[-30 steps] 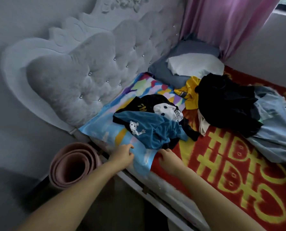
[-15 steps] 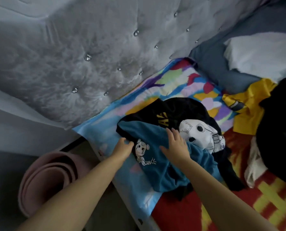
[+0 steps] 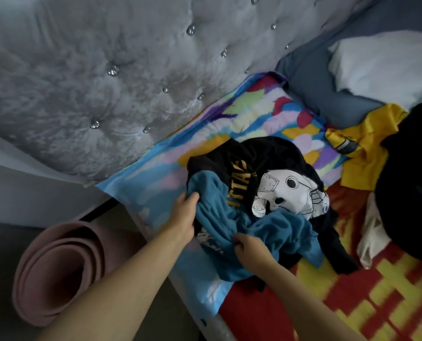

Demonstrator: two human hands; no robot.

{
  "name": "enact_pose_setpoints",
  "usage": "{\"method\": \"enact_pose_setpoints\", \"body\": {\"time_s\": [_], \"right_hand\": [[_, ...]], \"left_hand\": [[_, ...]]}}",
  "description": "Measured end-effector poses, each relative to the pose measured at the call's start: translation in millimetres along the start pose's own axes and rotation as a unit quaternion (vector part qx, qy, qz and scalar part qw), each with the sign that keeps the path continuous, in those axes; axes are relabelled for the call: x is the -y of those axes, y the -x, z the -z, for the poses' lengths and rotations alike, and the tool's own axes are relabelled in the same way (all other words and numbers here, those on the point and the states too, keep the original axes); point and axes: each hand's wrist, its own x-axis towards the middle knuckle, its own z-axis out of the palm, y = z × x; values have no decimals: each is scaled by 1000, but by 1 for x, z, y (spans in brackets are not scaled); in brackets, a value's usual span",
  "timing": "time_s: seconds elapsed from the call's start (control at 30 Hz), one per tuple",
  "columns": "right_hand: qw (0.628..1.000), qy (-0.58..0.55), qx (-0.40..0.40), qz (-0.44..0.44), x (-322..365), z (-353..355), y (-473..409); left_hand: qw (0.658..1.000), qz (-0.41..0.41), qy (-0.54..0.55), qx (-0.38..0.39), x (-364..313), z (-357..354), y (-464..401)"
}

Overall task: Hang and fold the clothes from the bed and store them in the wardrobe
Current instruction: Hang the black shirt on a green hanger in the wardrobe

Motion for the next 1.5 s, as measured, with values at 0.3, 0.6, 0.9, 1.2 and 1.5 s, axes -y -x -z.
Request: {"method": "enact_pose_setpoints", "body": {"time_s": [0.3,0.6,0.9,1.2,1.5], "right_hand": [[745,-665,-22,-52,99,49,83],[854,-495,-162,4,171,79,248],[984,-18,-136,112,244,112,451],[968,134,-209,39,235,77,535],[941,221,-257,-5,186,-33,559]], "left_hand": [[810,-370,-404,210,-39,71,155],[758,-496,-348,242,-59,152,270],[591,-569,-462,337,-118,134,390],[752,-345,-513,227,-84,212,424],[909,-367,-187,64,-4,292,526]]}}
